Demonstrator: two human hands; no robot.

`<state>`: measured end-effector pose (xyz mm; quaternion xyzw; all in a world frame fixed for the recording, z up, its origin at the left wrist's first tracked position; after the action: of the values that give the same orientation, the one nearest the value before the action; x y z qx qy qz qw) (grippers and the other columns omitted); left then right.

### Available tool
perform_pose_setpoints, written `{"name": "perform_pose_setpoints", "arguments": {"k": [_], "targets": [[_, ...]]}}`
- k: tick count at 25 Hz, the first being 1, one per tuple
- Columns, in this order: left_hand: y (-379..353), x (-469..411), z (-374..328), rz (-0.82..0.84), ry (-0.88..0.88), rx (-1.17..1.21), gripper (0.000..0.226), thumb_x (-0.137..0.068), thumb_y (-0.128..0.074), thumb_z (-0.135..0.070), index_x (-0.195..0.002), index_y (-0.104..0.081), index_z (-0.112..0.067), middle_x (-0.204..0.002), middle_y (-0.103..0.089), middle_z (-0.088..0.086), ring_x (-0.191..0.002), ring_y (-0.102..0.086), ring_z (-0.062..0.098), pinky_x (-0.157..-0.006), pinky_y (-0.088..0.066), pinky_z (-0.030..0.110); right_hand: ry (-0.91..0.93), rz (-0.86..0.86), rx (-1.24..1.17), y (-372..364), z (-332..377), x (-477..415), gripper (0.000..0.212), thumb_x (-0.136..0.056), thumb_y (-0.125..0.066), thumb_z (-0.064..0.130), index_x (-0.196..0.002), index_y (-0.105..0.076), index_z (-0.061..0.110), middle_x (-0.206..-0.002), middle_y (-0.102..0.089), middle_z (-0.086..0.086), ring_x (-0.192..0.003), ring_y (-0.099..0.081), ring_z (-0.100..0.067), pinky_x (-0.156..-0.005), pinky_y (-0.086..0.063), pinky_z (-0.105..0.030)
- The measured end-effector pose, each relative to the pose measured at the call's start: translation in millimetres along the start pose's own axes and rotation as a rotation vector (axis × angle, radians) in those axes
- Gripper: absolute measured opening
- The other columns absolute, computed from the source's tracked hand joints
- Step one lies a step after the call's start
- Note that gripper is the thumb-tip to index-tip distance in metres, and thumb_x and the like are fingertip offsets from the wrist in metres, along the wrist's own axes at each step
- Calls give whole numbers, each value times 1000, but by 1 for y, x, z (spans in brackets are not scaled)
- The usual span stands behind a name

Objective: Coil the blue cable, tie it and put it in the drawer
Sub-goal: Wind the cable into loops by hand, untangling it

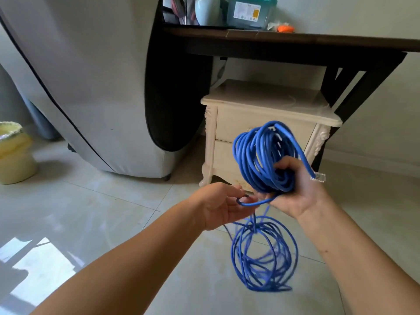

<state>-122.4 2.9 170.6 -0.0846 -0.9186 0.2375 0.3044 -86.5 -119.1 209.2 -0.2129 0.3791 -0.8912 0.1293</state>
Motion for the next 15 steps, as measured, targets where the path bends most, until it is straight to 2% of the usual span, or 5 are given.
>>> {"name": "perform_pose_setpoints", "arguments": {"k": [6,8,10,13,15], "targets": [[6,-1,-10,-96,-152,192,39,-97,-42,11,-136,-45,15,-106,-64,24,-67,-72,26,-59,-61,30,-93,-184,86,19,-3,8,28,-65,-49,1,-91,-55,10,-96,-58,-14,-74,-65,-33,-62,-59,-50],[12,6,-15,-153,-124,-195,36,-105,-44,-16,-133,-52,5,-103,-71,18,-79,-74,25,-69,-62,35,-60,-204,114,19,1,10,18,-67,-49,2,-82,-56,10,-86,-56,-9,-68,-64,-30,-58,-59,-47],[23,13,-30,-264,-169,-646,60,-101,-35,-57,-128,-59,-10,-107,-74,11,-95,-72,23,-78,-59,38,-54,-226,253,16,4,13,11,-76,-47,2,-71,-54,8,-69,-53,-8,-57,-63,-27,-51,-58,-40],[28,21,-59,-188,-347,-537,92,-74,-38,-89,-134,-59,-22,-125,-68,2,-116,-64,17,-99,-50,43,-27,-271,529,12,1,10,20,-82,-44,-4,-65,-50,5,-54,-47,-9,-39,-55,-20,-44,-50,-26],[21,25,-70,-51,-423,-496,96,-66,-51,-89,-141,-52,-29,-135,-61,-6,-125,-57,13,-107,-44,46,71,-244,789,4,-4,4,10,-73,-50,-5,-70,-52,4,-53,-47,-9,-43,-49,-20,-50,-44,-28]]}}
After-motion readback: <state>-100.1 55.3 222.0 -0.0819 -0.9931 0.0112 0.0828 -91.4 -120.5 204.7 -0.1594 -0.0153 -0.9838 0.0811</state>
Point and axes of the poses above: each hand's wrist, its own x-axis away from the middle knuckle, its own y-axis out of the back of the hand, z = x × y, the point moved 6 cm from there along -x, towards the middle knuckle
